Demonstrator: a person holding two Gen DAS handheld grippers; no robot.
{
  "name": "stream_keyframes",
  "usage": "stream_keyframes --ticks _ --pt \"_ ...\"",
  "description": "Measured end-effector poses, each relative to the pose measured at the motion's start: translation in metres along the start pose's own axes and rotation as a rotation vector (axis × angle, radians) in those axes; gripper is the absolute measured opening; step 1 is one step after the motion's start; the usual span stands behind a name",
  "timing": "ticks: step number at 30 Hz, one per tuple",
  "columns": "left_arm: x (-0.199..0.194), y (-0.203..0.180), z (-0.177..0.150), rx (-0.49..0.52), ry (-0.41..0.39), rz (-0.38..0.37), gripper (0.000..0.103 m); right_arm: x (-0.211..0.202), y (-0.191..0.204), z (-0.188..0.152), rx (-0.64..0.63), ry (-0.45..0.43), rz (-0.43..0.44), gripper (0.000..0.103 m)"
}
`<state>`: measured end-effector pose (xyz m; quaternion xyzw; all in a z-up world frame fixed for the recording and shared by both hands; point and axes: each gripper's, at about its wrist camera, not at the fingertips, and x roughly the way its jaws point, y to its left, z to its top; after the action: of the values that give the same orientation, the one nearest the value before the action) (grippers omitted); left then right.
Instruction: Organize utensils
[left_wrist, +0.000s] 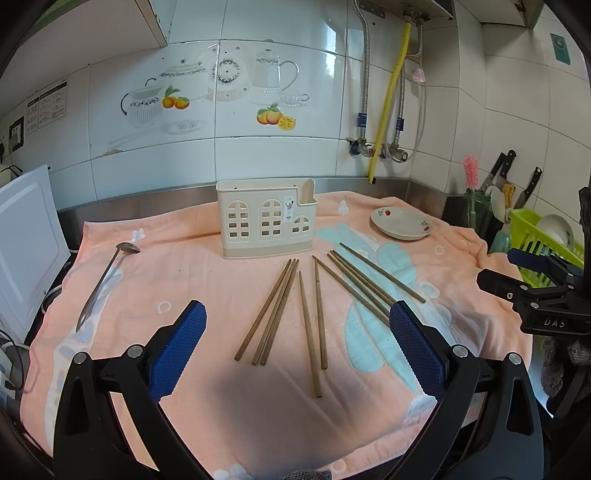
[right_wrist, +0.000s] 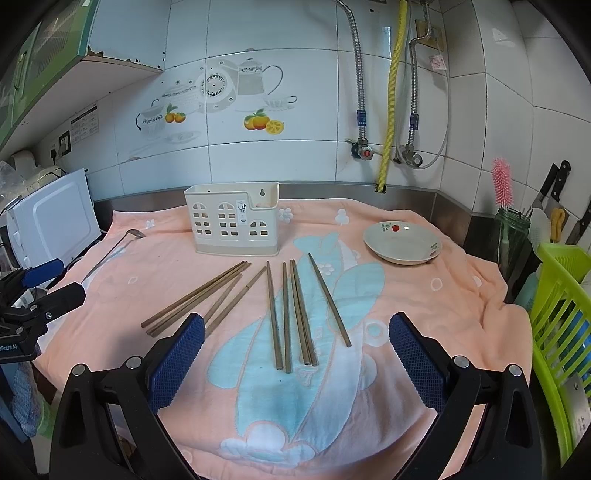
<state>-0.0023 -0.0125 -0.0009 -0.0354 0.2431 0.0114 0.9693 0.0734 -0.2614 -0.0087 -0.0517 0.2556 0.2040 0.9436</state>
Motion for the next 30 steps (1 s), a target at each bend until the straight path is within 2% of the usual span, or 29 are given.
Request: stream_keyframes --ticks 30 --pt "0.0007 0.0006 -0.0018 -0.005 0.005 -0.001 0.098 0.0026 0.0061 -0.0001 -0.010 0.003 0.005 0.097"
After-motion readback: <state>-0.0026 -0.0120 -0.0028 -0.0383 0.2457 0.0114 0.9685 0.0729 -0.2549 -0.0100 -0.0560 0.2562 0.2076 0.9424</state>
